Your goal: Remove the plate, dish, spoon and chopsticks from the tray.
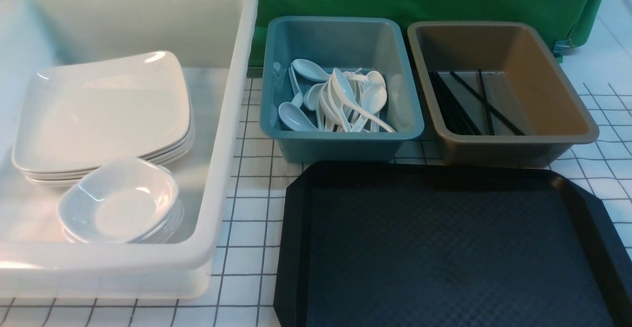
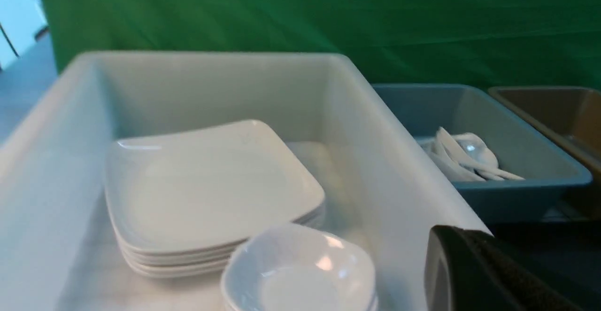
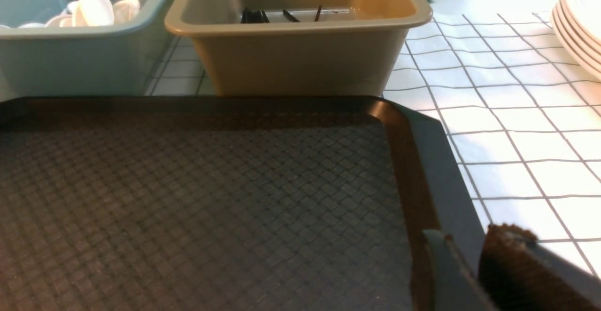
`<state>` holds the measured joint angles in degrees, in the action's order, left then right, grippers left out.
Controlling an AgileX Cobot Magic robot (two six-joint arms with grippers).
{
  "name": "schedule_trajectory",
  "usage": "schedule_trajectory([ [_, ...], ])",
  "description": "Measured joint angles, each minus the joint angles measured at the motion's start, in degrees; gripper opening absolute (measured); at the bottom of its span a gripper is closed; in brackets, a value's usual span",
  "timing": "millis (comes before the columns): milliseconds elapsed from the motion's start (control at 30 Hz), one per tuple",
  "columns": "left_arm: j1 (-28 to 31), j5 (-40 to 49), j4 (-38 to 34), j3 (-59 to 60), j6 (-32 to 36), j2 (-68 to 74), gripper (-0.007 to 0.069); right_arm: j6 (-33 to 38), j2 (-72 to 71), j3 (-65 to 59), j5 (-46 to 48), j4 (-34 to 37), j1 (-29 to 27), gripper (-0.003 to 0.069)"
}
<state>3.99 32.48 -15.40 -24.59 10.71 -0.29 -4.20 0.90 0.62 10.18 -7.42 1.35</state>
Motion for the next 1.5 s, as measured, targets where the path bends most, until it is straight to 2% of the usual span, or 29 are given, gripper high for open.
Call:
schedule_trajectory([
  [33, 0.00, 0.00, 0.06, 0.11, 0.00, 0.00, 0.0000, 0.00, 0.00, 0.00, 0.00, 0.00, 0.00, 0.0207],
  [100, 0.00, -8.77, 0.05, 3.45, 0.00, 0.11, 0.0000, 0.00, 0.00, 0.00, 0.00, 0.00, 0.00, 0.0215],
  [233, 0.00, -18.40, 0.92, 11.48, -1.80, 0.16, 0.0000, 0.00, 0.00, 0.00, 0.00, 0.00, 0.00, 0.0221],
  [367, -0.06, -24.35, 8.62, 20.90, -13.88, 0.27, 0.0000, 0.00, 0.00, 0.00, 0.00, 0.00, 0.00, 0.0227],
  [433, -0.45, -24.55, 12.23, 23.93, -18.08, 0.27, 0.0000, 0.00, 0.00, 0.00, 0.00, -0.06, 0.00, 0.0230],
  [533, -1.68, -23.78, 14.54, 24.89, -19.52, 0.27, 0.0000, 0.00, 0.00, 0.00, 0.00, -0.06, 0.00, 0.0236],
  [767, -5.26, -20.33, 15.40, 24.96, -15.42, 0.27, 0.0000, 0.00, 0.00, 0.00, 0.00, -0.06, 0.00, 0.0239],
  [1500, -5.32, -20.19, 15.40, 24.96, -14.73, 0.27, 0.0003, -0.01, 0.00, 0.00, 0.00, -0.06, 0.00, 0.0240],
])
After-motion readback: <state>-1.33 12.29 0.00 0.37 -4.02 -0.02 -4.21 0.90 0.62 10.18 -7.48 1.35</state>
